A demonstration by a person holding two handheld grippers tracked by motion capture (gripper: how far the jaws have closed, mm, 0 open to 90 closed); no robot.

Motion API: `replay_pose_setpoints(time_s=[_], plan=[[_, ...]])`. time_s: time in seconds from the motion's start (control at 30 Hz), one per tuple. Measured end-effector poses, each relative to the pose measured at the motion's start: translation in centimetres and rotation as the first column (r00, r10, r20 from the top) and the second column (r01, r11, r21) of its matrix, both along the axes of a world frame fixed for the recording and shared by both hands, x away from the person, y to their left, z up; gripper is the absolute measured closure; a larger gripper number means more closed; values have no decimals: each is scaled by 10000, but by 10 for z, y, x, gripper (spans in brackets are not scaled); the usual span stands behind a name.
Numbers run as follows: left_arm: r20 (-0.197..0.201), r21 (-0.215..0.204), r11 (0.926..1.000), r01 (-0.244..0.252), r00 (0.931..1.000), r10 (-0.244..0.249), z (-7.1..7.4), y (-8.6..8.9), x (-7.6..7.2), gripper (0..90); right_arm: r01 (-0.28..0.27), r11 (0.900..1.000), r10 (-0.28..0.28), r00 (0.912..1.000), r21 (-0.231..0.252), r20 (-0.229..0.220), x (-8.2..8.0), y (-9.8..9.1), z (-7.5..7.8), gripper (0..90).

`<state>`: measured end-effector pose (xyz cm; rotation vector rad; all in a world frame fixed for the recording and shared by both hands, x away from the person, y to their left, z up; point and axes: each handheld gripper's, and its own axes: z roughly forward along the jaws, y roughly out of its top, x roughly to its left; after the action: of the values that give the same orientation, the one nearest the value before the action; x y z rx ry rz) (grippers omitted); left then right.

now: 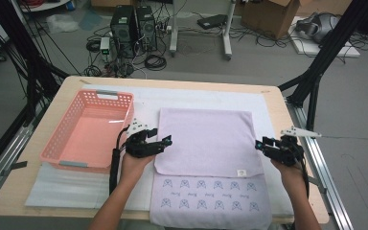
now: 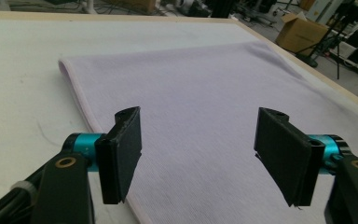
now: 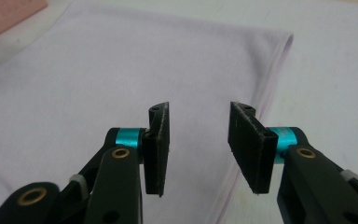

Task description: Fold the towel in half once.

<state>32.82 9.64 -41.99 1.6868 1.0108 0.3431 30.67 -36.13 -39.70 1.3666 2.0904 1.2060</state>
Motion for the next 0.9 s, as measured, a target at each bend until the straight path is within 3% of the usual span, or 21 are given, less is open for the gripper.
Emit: replay_pose_setpoints(time_s=[0.17, 0.33, 0.47, 0.57, 0.7, 0.77, 0.83, 0.9], plan=[[-292, -58, 9994, 345, 9990, -347, -8, 5, -21, 401, -2, 9998, -2, 9998, -188, -197, -31, -3, -14, 612], [-576, 76, 9997, 243, 9981, -239, -19, 13, -39, 440, 54, 9991, -72, 9991, -410, -424, -51, -5, -24, 633], [-737, 284, 9992, 266, 9970, -244, -23, 17, -51, 459, 16, 9990, -38, 9987, -448, -512, -59, -2, -28, 636], [-1011, 590, 9977, 322, 9945, -261, -27, 18, -56, 476, -10, 9973, -36, 9981, -738, -620, -61, 3, -31, 637], [-1407, 779, 9962, 392, 9897, -280, -33, 19, -58, 559, 44, 9933, -134, 9970, -1155, -768, -63, 5, -40, 649], [-1364, 855, 9955, 405, 9902, -286, -32, 18, -60, 611, 27, 9925, -137, 9959, -1224, -896, -64, 4, -46, 691], [-1328, 1169, 9915, 569, 9903, -412, -32, 15, -63, 679, 129, 9941, -212, 9968, -1077, -766, -67, 2, -48, 733], [-1312, 1565, 9860, 580, 9906, -375, -32, 11, -65, 730, 141, 9920, -227, 9975, -1255, -669, -67, 2, -49, 778]])
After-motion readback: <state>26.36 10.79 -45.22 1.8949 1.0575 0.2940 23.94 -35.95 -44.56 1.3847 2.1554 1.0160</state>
